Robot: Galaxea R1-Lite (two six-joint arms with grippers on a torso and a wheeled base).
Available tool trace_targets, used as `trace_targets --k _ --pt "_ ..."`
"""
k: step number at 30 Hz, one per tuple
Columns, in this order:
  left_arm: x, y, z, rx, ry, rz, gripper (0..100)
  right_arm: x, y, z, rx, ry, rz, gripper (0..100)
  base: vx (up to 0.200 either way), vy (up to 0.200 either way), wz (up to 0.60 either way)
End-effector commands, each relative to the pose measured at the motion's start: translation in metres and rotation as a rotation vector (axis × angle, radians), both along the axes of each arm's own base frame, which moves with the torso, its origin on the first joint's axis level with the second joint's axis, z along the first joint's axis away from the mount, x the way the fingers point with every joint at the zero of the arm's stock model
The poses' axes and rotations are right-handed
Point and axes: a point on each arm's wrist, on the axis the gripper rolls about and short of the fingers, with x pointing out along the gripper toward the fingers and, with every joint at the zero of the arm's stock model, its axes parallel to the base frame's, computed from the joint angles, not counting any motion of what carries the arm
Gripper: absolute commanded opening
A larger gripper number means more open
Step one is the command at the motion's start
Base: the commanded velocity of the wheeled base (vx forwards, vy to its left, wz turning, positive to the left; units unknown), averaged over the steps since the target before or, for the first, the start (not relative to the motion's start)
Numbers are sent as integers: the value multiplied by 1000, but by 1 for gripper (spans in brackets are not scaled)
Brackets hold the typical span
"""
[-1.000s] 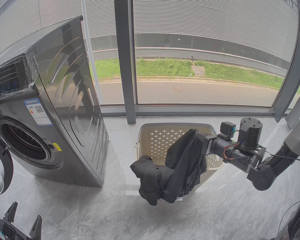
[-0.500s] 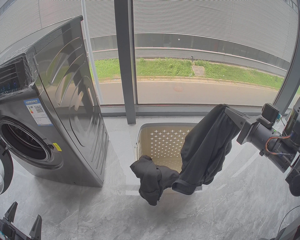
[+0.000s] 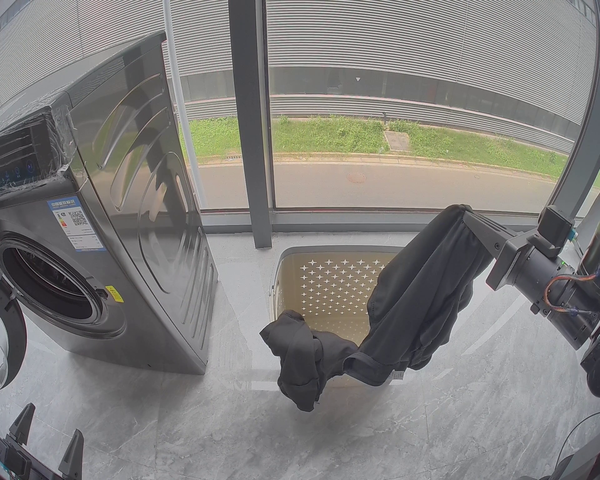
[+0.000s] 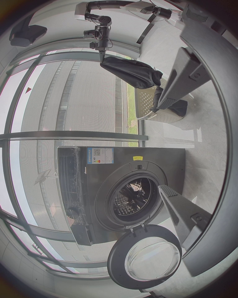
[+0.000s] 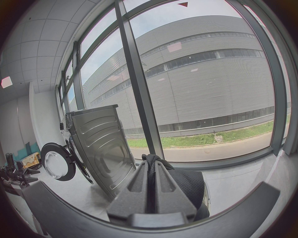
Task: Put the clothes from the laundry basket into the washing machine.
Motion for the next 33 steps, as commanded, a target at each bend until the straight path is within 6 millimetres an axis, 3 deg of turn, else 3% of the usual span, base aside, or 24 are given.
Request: trace_targets --k 1,8,33 --pt "0 0 -5 -1 1 0 100 -3 0 1 1 -8 6 0 -200 0 0" --pt "0 0 -5 -1 1 -1 100 -11 -1 0 -8 -12 22 0 -29 0 0" --pt "0 0 -5 -4 1 -3 100 -30 14 4 4 -29 131 0 0 200 0"
